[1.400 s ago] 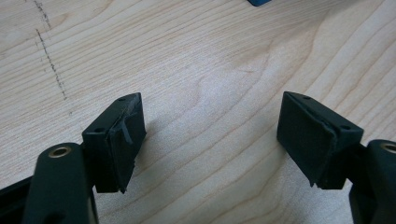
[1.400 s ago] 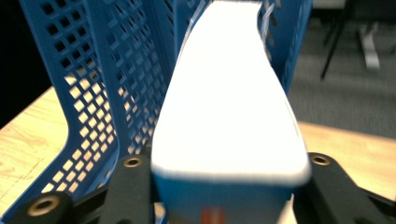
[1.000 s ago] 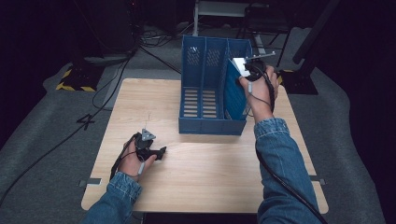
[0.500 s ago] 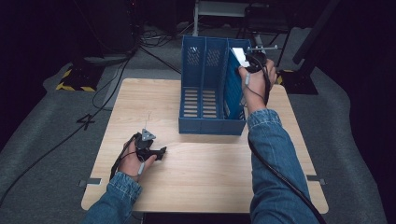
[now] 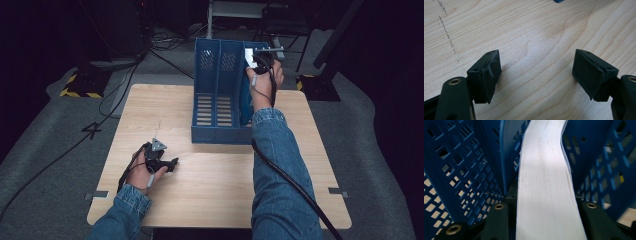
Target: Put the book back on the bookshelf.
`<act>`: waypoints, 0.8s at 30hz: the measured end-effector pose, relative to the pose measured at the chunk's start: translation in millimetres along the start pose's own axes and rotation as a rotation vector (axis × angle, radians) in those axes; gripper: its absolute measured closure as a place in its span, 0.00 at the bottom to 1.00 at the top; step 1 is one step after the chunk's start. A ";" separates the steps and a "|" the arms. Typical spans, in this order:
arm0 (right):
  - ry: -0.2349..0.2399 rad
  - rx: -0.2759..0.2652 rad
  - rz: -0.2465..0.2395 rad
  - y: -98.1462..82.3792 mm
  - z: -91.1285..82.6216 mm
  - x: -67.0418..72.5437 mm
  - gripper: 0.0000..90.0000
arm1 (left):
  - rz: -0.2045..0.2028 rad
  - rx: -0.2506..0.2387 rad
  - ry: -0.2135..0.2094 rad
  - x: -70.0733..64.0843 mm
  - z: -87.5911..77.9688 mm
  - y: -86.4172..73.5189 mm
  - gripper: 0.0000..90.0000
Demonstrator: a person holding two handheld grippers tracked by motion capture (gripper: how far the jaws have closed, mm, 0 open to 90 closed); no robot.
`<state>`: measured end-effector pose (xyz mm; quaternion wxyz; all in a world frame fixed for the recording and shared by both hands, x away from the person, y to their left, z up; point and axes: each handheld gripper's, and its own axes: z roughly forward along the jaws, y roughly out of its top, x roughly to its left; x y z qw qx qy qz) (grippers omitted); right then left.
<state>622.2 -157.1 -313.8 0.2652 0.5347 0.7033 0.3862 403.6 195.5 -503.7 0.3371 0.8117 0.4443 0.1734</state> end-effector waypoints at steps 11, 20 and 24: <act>0.044 -0.042 0.028 -0.2 -16.5 -6.6 0.54 | -0.004 0.003 -0.007 -0.5 -0.5 -0.3 0.26; 0.076 -0.122 0.009 -1.5 -76.3 -7.5 0.49 | -0.009 -0.004 -0.001 -1.9 -2.8 -3.5 0.26; 0.102 -0.141 -0.027 -6.8 -102.8 -10.1 0.47 | -0.012 -0.003 0.000 -1.3 -6.6 -7.4 0.26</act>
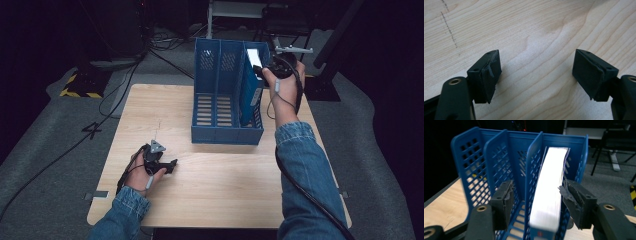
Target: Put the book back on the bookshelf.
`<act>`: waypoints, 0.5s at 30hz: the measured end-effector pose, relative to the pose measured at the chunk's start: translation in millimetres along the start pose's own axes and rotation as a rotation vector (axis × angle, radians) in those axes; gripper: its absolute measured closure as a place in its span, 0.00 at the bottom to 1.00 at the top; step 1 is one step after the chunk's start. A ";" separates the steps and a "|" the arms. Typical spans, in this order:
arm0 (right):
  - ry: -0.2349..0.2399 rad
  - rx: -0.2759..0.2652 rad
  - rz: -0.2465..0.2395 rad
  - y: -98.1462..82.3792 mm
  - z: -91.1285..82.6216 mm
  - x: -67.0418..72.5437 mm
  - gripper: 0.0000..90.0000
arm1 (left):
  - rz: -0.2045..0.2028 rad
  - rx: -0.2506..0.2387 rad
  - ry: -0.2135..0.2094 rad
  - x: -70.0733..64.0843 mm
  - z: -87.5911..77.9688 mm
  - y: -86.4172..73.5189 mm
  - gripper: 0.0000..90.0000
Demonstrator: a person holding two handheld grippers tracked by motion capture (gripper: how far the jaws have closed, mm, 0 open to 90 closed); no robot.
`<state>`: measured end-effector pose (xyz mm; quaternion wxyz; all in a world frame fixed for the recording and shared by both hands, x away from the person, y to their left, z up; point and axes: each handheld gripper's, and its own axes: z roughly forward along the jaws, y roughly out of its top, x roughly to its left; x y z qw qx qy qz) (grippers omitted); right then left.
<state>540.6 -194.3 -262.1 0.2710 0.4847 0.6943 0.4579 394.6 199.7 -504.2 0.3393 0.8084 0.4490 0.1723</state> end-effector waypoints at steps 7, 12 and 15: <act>0.077 -0.018 -0.094 -14.5 -53.5 1.1 0.46 | -0.002 -0.001 0.001 1.3 -7.8 -8.1 0.26; 0.133 -0.003 -0.119 -35.6 -80.5 1.0 0.45 | -0.002 -0.004 0.001 2.5 -12.0 -12.5 0.26; 0.173 0.013 -0.121 -53.1 -96.2 -1.4 0.44 | -0.001 -0.003 0.004 2.4 -13.9 -14.4 0.26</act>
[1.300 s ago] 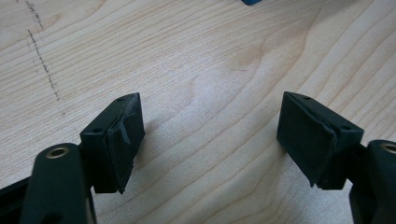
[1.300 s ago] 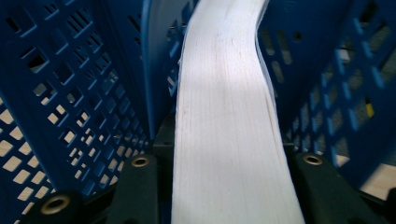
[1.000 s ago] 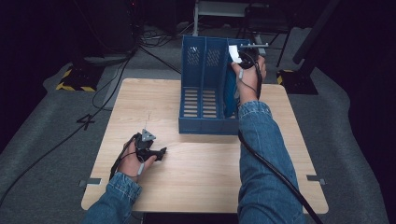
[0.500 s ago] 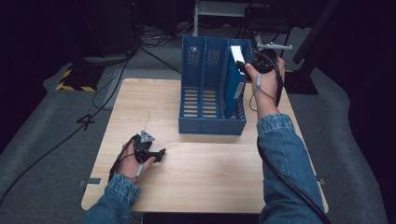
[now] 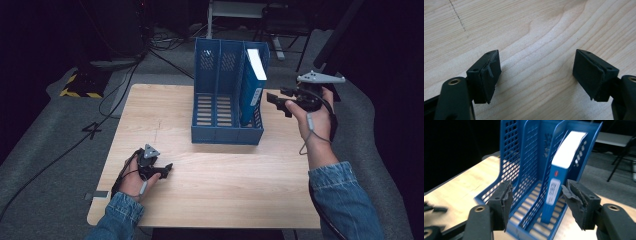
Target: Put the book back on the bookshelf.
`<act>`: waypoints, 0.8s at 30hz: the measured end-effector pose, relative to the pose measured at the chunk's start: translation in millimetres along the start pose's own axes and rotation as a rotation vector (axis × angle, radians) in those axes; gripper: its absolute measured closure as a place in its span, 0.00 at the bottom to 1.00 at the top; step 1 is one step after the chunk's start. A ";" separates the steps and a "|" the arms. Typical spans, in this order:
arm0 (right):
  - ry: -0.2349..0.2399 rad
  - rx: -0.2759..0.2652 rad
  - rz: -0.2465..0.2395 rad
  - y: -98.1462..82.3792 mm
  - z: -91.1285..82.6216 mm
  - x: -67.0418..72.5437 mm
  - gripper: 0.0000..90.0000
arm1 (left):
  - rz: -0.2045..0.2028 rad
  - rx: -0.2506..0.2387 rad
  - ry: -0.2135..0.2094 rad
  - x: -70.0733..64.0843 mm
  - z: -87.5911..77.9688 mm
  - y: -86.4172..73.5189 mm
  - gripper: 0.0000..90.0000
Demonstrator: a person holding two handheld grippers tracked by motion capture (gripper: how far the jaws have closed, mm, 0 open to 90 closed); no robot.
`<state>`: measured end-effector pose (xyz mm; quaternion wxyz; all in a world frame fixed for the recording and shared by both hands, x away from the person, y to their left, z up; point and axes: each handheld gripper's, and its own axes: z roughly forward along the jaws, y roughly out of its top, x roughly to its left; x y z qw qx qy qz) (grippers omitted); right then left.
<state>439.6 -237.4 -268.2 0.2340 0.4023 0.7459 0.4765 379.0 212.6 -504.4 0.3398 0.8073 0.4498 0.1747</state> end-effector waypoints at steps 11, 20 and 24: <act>0.084 0.079 -0.043 -48.4 -19.4 5.0 0.41 | 0.001 0.000 0.000 0.1 -0.2 -0.2 0.26; 0.075 0.180 -0.020 -97.8 -11.4 13.5 0.39 | -0.002 0.006 -0.001 -0.3 0.4 0.6 0.25; 0.080 0.211 -0.009 -122.5 -6.4 12.8 0.39 | -0.004 0.007 -0.001 -0.5 0.4 0.6 0.25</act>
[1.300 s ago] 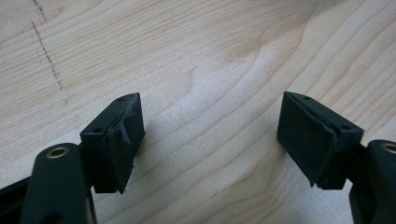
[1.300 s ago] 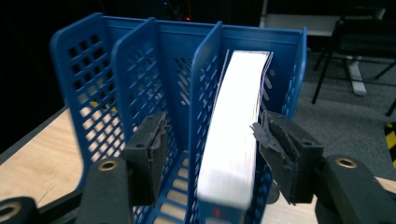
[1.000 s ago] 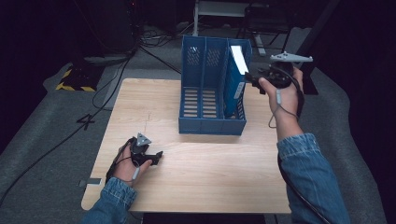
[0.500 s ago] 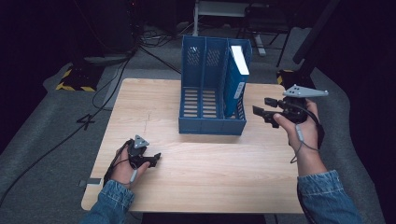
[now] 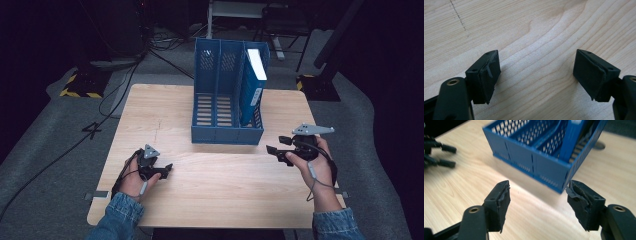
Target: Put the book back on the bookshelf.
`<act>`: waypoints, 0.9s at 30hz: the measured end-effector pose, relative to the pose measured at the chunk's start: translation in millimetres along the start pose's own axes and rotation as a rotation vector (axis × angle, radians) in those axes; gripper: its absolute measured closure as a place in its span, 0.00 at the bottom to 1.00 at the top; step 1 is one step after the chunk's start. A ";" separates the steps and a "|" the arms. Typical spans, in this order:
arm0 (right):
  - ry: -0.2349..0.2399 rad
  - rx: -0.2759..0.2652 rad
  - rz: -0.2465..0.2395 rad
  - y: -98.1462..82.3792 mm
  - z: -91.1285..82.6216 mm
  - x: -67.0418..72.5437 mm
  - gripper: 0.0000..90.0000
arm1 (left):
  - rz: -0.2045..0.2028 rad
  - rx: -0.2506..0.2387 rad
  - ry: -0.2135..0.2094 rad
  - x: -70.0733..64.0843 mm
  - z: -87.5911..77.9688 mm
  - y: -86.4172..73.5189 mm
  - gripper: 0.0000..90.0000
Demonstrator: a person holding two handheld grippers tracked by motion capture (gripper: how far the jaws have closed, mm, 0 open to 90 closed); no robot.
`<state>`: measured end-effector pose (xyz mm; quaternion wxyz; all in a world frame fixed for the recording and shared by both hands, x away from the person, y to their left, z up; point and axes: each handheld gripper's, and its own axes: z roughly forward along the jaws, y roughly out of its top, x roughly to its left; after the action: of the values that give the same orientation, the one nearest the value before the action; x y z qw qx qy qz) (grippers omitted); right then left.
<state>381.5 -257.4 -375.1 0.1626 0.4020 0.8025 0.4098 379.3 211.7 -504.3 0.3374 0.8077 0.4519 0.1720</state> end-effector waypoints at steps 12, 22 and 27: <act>0.058 0.054 0.007 -69.1 36.1 -4.8 0.38 | 0.001 -0.001 0.003 -0.2 -0.1 0.0 0.25; 0.033 0.094 0.020 -98.2 57.1 -17.1 0.38 | 0.003 -0.001 0.005 -0.3 0.2 0.2 0.24; 0.005 0.089 -0.010 -105.2 66.2 -17.4 0.36 | 0.001 -0.002 0.005 -0.5 0.5 0.3 0.24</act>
<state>377.6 -271.9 -499.7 0.1446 0.4037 0.8224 0.3739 379.5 210.9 -504.4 0.3368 0.8072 0.4522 0.1748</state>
